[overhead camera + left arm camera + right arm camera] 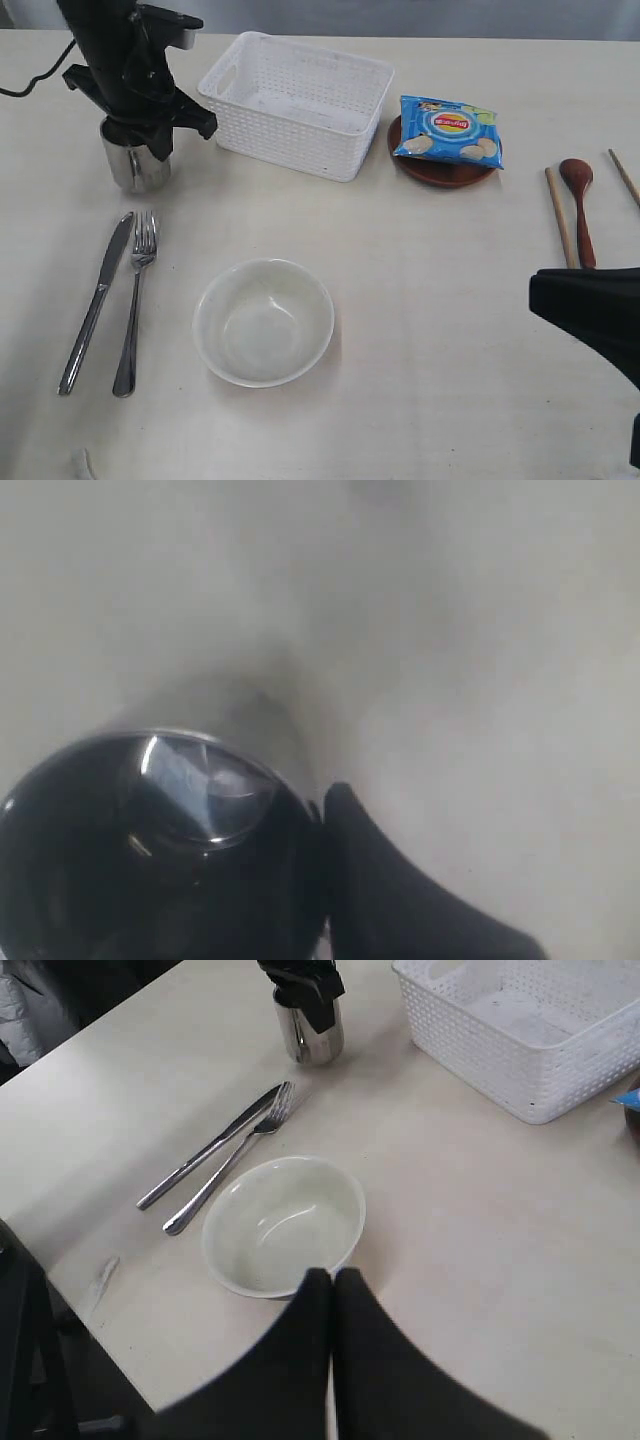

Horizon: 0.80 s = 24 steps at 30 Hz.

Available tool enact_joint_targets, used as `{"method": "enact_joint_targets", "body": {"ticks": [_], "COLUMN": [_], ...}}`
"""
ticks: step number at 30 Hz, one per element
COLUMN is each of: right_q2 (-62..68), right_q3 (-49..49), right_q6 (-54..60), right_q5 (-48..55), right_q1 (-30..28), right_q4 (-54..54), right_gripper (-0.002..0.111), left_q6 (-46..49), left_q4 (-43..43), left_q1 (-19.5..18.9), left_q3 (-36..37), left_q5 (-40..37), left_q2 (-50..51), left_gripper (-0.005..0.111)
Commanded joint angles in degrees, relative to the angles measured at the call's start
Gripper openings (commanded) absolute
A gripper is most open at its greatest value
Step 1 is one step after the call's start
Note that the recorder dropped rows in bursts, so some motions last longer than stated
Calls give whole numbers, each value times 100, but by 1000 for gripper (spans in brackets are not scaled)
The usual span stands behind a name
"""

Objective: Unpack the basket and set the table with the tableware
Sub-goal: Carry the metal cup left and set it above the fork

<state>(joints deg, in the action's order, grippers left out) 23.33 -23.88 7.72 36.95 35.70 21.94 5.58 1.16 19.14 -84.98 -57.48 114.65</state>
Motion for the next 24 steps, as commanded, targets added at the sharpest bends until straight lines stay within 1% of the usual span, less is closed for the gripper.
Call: {"method": "enact_joint_targets", "body": {"ticks": [1,24], "right_q2": [-41,-41], "right_q3": [7,7], "right_q6": [68,68], "right_q5": [-23,-23], "right_q1": [10,10], "right_q4": [-44,-63], "right_gripper": [0,0], "left_q6": [101,67], "left_q4": [248,357], "left_q1": [-13,-13], "left_q3": [-14,-4], "left_q5": [87,328], "left_q2": [-4,137], "left_gripper": [0,1]}}
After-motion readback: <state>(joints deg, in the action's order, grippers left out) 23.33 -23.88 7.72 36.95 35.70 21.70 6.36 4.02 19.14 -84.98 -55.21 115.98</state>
